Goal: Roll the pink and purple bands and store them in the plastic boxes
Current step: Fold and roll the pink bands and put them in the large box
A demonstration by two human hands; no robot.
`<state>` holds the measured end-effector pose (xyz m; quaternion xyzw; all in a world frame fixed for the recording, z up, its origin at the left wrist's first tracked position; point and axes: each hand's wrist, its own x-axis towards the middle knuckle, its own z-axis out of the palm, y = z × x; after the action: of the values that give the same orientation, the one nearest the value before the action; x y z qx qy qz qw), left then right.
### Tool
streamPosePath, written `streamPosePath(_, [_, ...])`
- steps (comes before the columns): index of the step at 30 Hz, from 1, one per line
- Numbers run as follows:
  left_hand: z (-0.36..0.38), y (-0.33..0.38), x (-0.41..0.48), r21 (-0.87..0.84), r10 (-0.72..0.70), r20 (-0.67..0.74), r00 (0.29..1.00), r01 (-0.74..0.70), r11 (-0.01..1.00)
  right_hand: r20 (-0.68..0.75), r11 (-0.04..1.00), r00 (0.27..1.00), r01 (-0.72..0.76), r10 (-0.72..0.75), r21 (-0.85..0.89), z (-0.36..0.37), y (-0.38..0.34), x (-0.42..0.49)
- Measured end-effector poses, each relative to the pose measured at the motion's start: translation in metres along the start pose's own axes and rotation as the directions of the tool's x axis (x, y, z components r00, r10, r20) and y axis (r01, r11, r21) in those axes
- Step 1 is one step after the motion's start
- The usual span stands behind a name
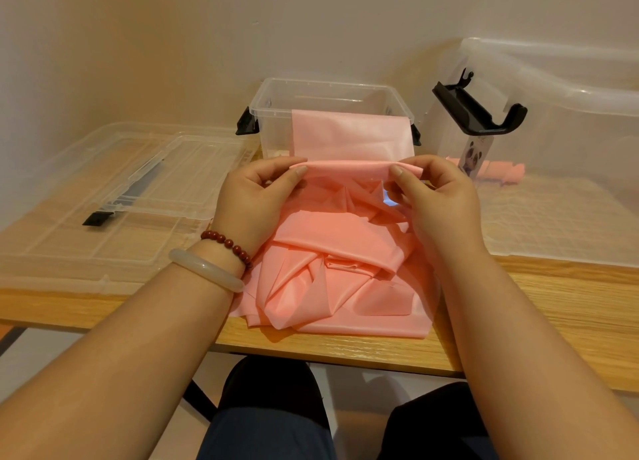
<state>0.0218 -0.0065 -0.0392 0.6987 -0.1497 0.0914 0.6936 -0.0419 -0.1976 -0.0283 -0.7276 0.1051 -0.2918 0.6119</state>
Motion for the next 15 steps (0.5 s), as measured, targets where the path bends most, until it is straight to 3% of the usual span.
streamPosePath(15, [-0.0003, 0.0039, -0.0007, -0.062, 0.001, 0.034, 0.999, 0.001, 0.998, -0.032, 0.999, 0.999, 0.006, -0.005, 0.044, 0.0034, 0.0002, -0.0006])
